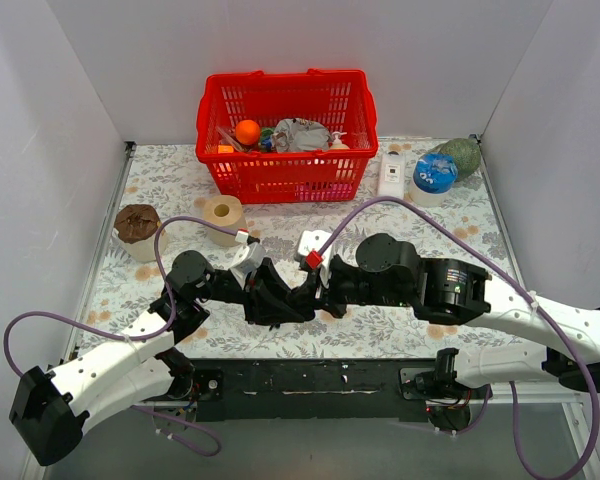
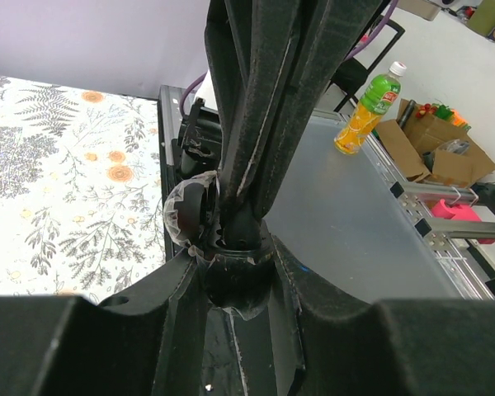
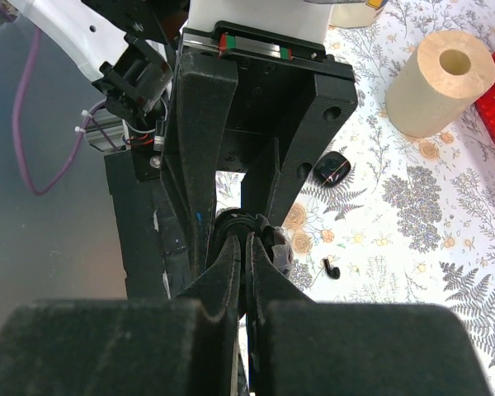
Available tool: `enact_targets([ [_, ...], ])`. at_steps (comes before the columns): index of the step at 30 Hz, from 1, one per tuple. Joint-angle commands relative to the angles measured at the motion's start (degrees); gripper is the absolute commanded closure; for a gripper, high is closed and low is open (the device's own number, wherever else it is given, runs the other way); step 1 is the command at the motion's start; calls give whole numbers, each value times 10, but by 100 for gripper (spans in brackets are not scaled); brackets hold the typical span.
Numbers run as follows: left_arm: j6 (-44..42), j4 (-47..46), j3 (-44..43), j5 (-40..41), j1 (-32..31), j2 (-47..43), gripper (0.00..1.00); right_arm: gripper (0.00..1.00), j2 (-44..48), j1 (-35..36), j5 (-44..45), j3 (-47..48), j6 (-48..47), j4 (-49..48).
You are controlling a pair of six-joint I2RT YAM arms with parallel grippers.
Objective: Insert the wireless bluetooth earbuds into the charging case
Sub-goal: Place the earbud in the charging case.
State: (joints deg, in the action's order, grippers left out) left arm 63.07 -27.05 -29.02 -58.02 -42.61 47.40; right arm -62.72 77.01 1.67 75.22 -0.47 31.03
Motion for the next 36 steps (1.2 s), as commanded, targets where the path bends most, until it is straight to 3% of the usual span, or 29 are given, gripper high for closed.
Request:
enact_targets([
  [1, 5, -17, -13, 4, -3, -12, 100, 99, 11, 15, 14, 2, -6, -18],
  [14, 20, -42, -11, 10, -5, -6, 100, 99, 19, 30, 37, -17, 0, -21],
  [17, 24, -51, -8, 15, -5, -7, 100, 77, 20, 30, 40, -18, 1, -26],
  [20, 24, -54, -4, 19, -7, -9, 100, 66, 23, 30, 49, -17, 18, -33],
  [29, 20, -49, 5, 26, -9, -13, 100, 58, 46, 30, 93, 18, 30, -50],
  [34, 24, -58, 19, 38, -9, -21, 100, 57, 110, 30, 214, 7, 45, -109],
  [36, 23, -63, 27, 49, -9, -32, 100, 65, 134, 29, 284, -12, 56, -106],
])
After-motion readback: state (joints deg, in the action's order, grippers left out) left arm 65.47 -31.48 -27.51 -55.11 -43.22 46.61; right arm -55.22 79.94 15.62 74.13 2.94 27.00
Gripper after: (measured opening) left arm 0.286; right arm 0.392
